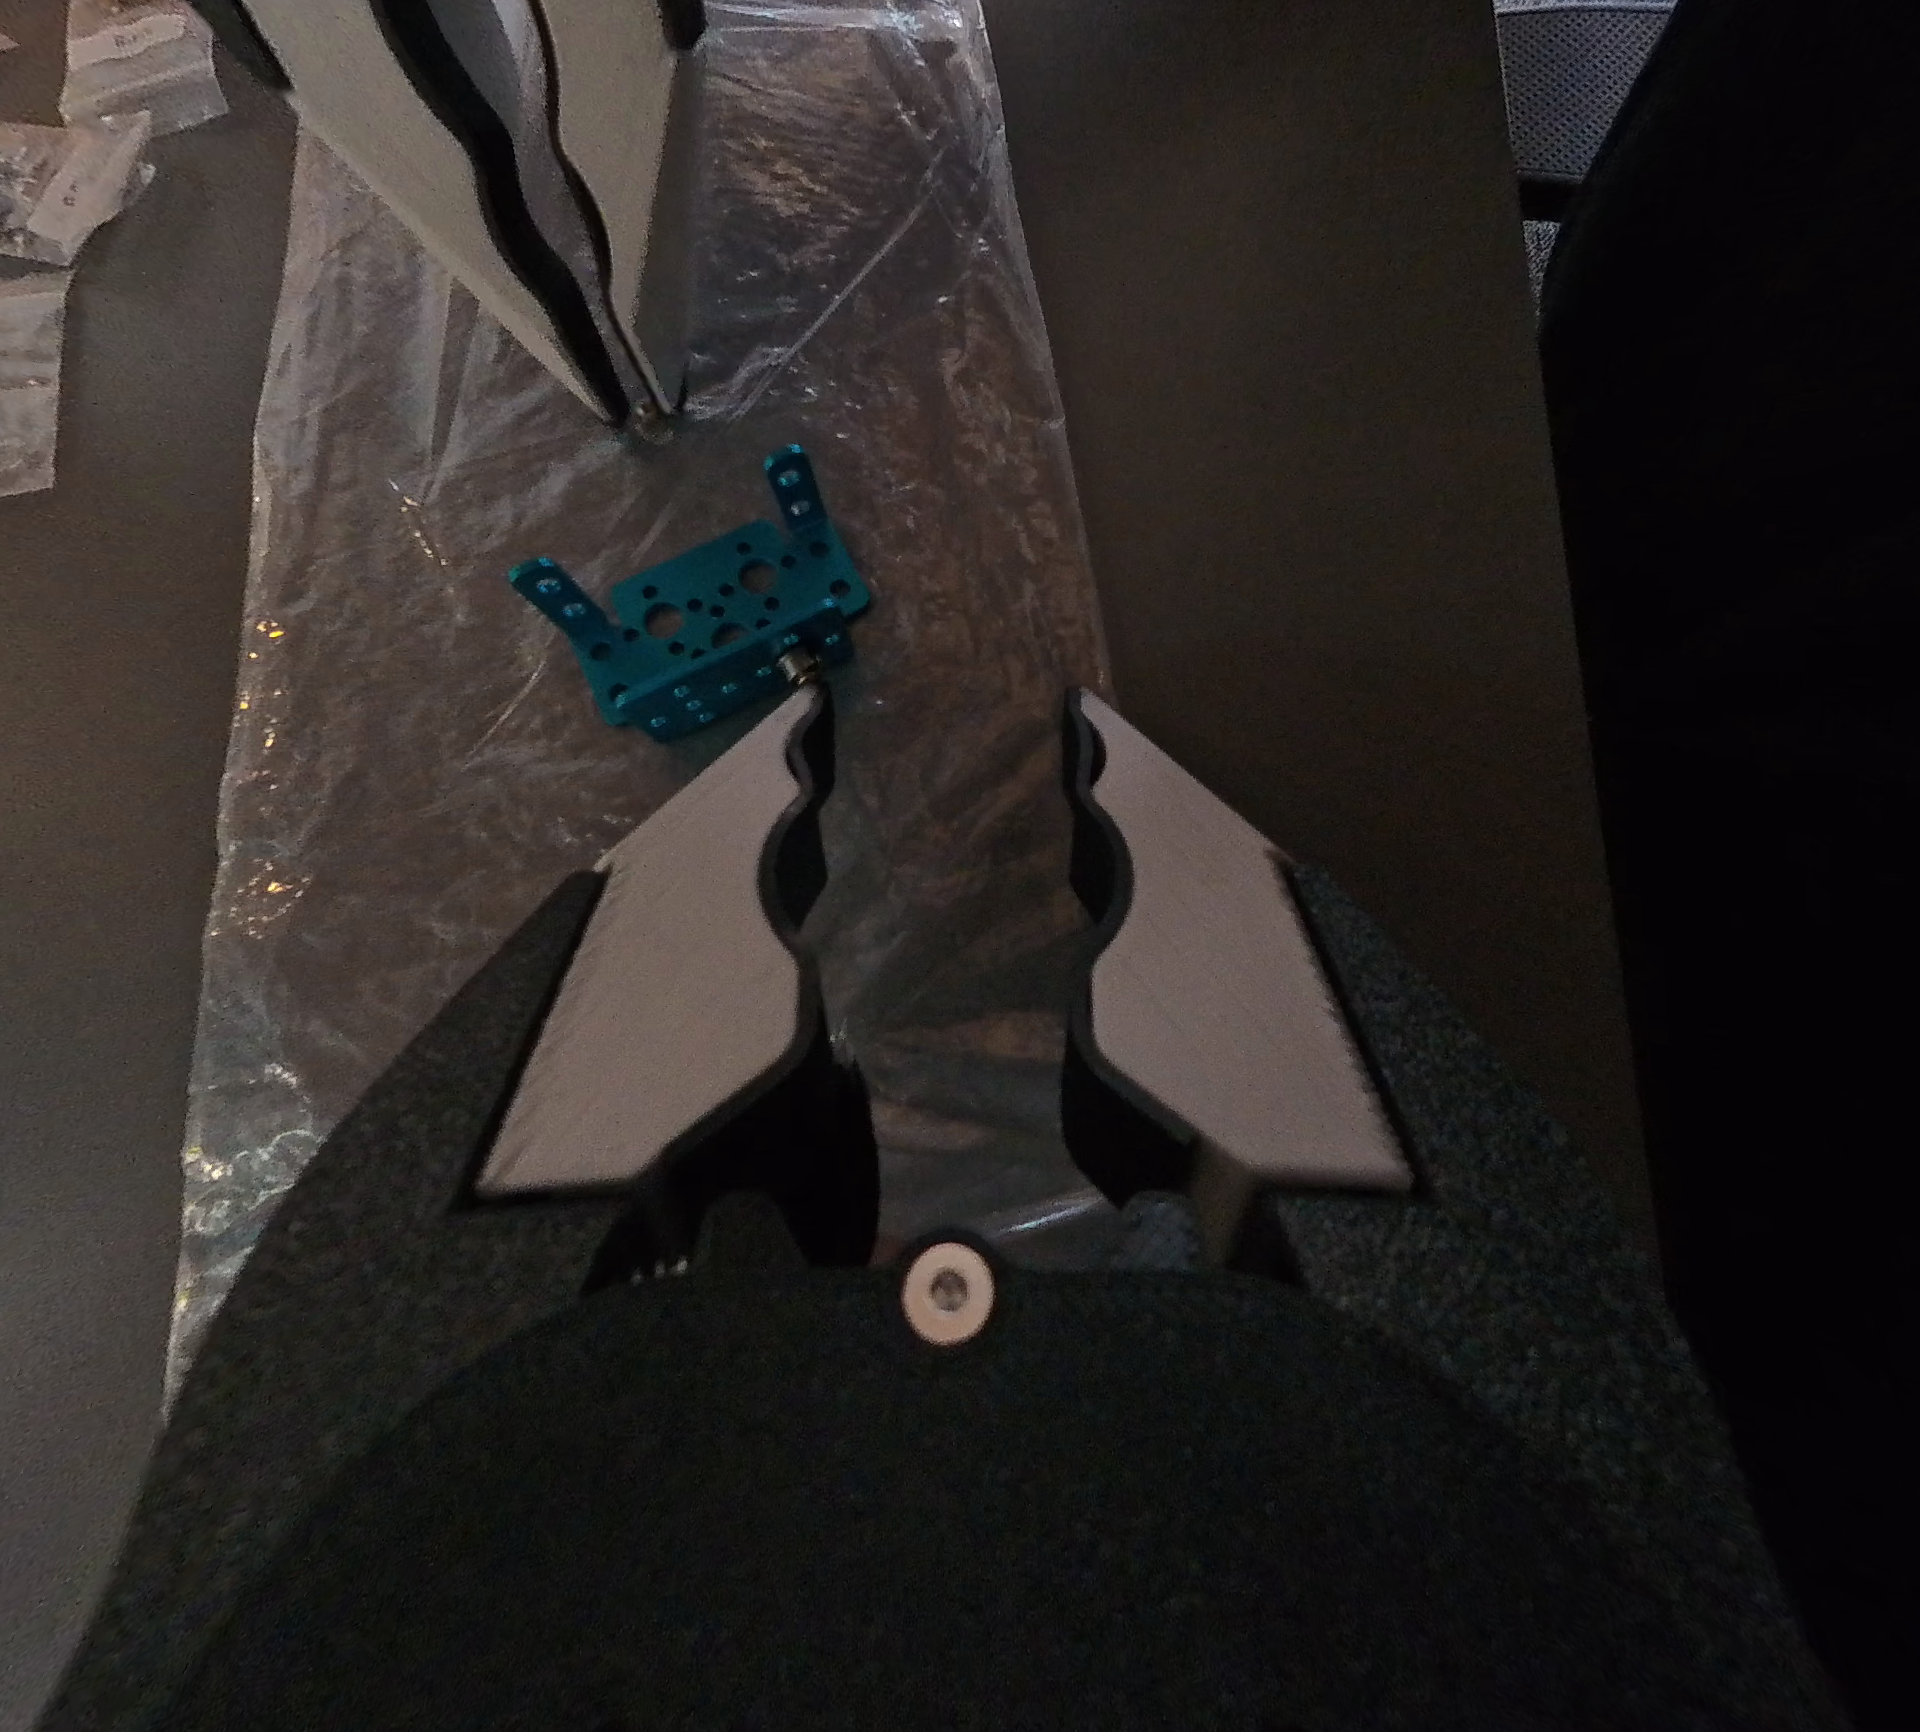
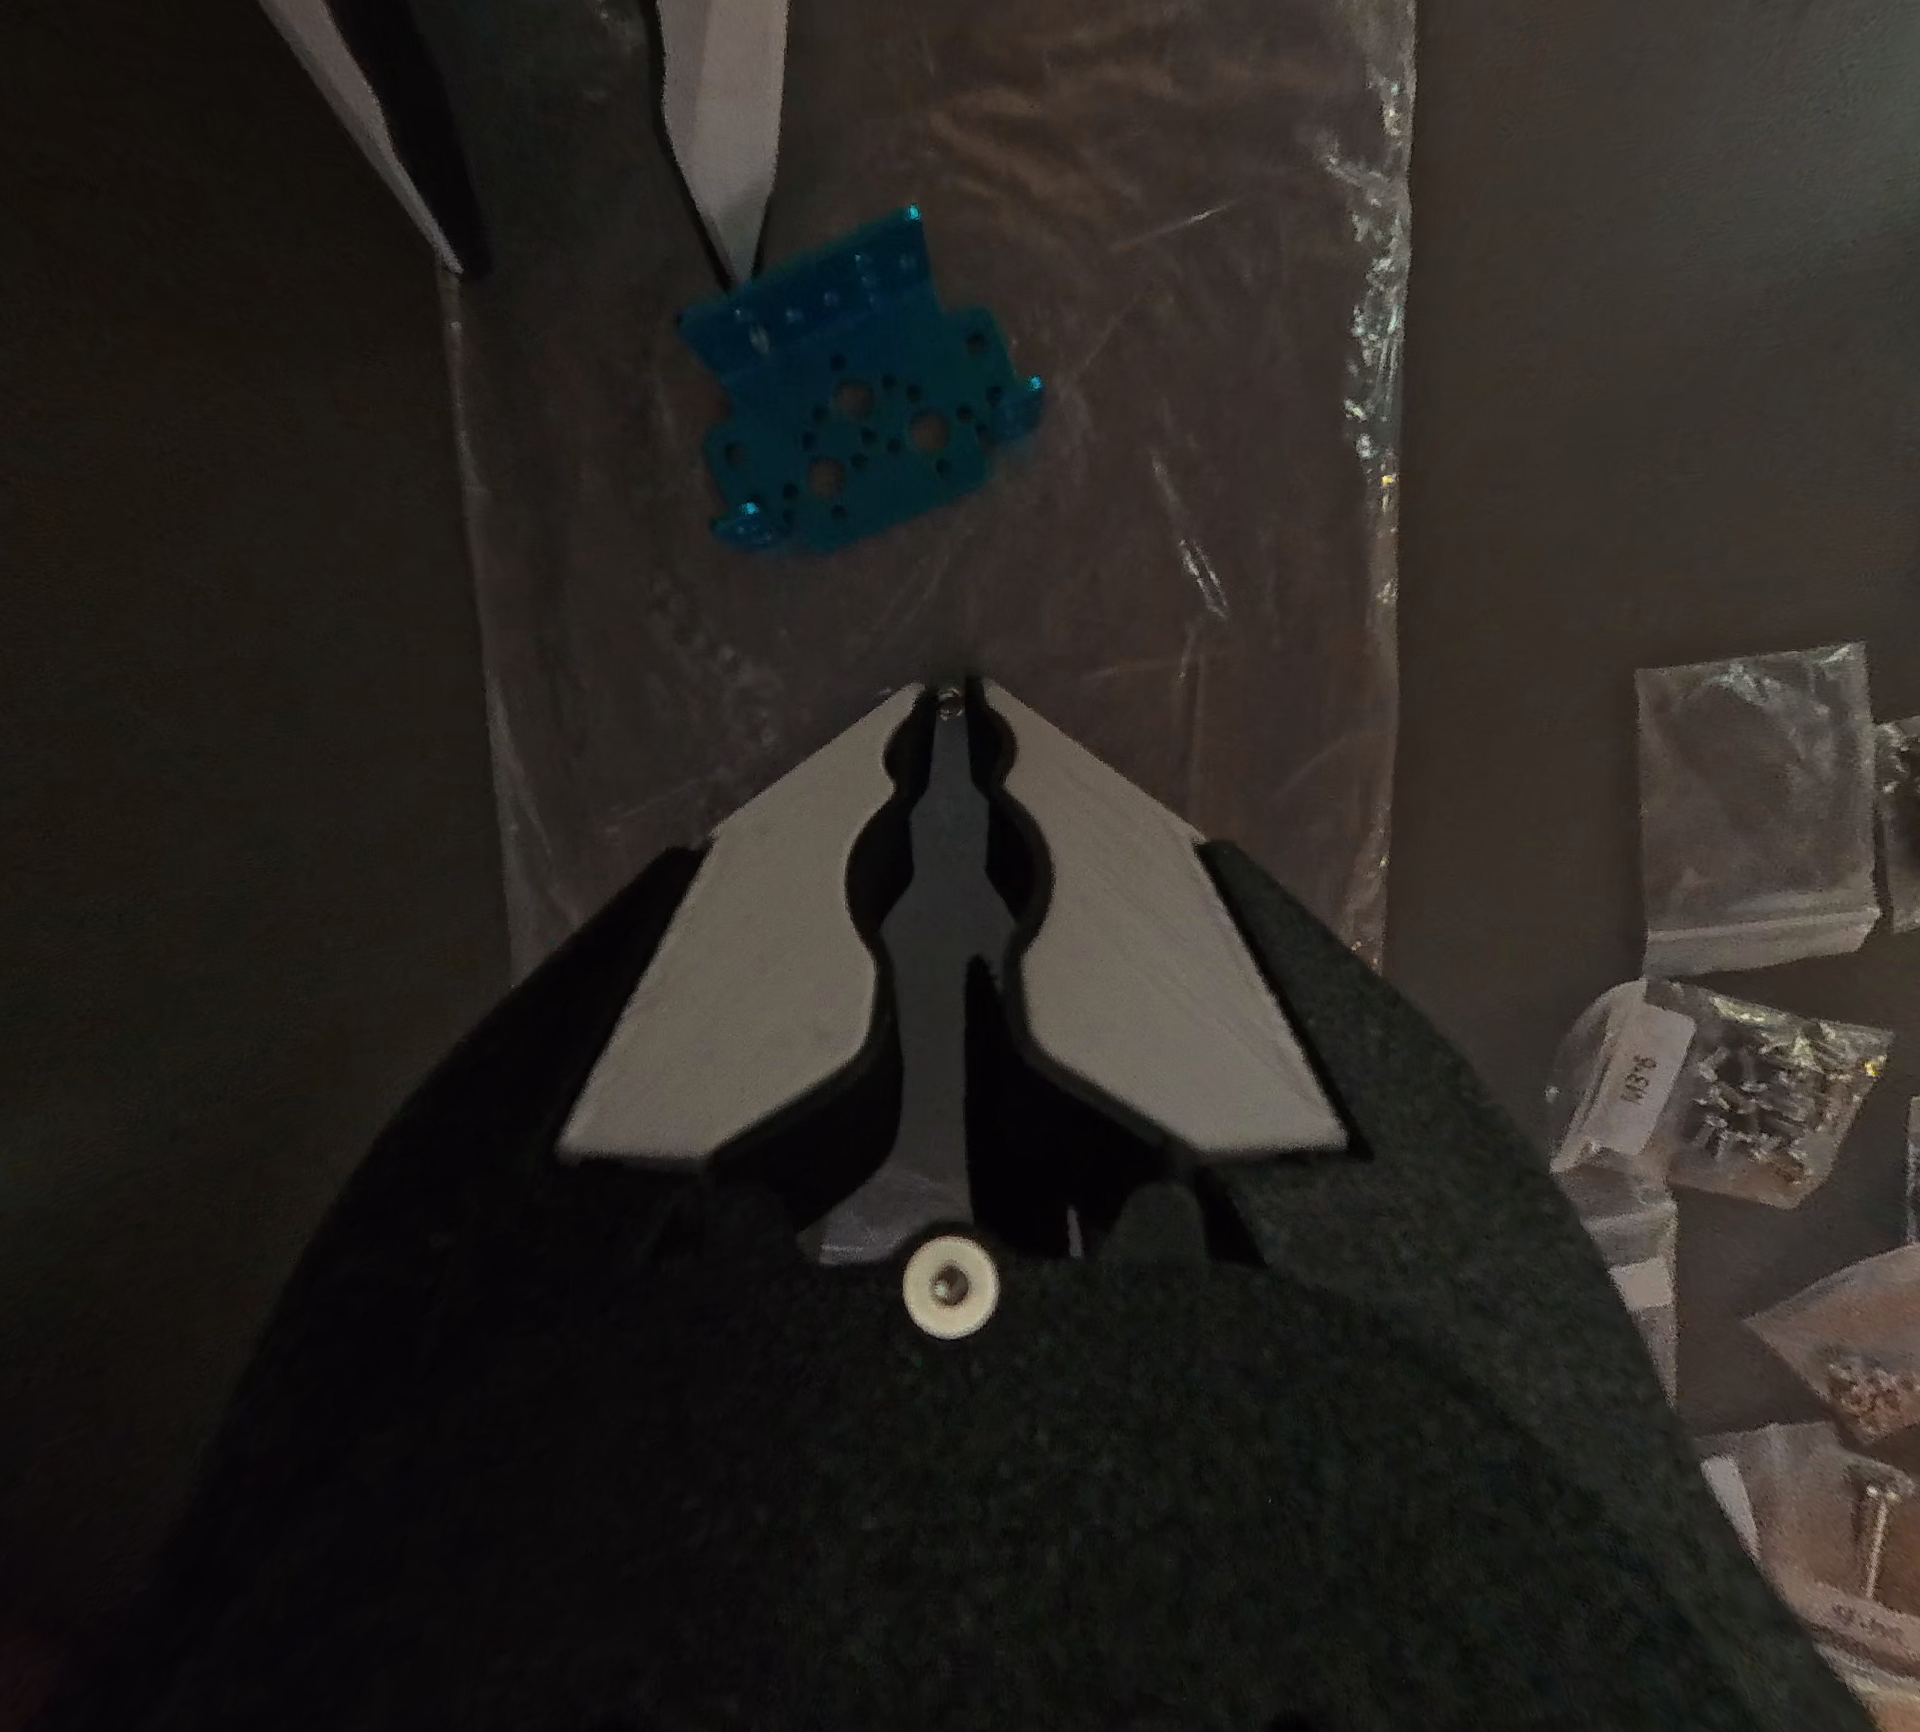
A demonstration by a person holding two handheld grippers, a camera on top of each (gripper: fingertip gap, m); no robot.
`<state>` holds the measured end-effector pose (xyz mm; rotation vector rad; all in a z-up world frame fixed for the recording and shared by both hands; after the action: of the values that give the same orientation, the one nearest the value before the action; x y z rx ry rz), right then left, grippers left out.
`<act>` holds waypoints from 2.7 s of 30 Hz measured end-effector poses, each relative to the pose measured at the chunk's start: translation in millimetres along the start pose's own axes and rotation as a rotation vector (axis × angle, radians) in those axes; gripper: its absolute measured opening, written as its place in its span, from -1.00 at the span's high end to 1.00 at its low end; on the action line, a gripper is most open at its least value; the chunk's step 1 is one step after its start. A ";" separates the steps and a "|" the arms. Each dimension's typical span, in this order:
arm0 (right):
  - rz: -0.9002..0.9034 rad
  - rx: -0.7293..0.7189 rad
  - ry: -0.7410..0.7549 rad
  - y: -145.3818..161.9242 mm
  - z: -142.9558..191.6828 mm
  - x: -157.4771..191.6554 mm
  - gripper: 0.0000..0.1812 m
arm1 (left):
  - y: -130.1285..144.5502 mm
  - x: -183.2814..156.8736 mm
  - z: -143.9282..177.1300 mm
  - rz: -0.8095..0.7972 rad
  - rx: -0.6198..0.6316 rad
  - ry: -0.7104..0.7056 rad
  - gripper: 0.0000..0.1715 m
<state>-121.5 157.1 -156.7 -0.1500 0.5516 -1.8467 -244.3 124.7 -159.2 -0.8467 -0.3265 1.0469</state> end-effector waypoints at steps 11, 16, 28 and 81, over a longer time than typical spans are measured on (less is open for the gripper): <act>0.073 0.162 0.045 -4.5 -0.9 3.1 0.95 | -0.3 0.0 -0.4 0.001 -0.001 0.003 0.49; 0.098 0.211 0.043 -8.3 -2.1 6.0 0.96 | -0.2 0.5 -0.5 0.002 -0.001 0.000 0.49; 0.053 0.107 -0.018 -9.0 0.0 7.2 0.96 | 1.1 1.6 1.2 -0.002 0.001 -0.011 0.49; 0.312 -0.116 -0.189 -53.5 -23.6 17.4 0.88 | -7.2 34.6 -1.7 0.278 -0.021 -0.325 0.48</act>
<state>-182.3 161.1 -156.7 -0.2964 0.5174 -1.4808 -221.9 152.0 -160.0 -0.7529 -0.5045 1.4477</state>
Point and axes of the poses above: each gripper's, where its closed fingertips meet, z back along the fingers, y out of its underside, x = y × z across the jaws, the point moved 4 cm from there along z, back along the fingers, and after that the axes turned 13 degrees about y, right-handed, at the moved point
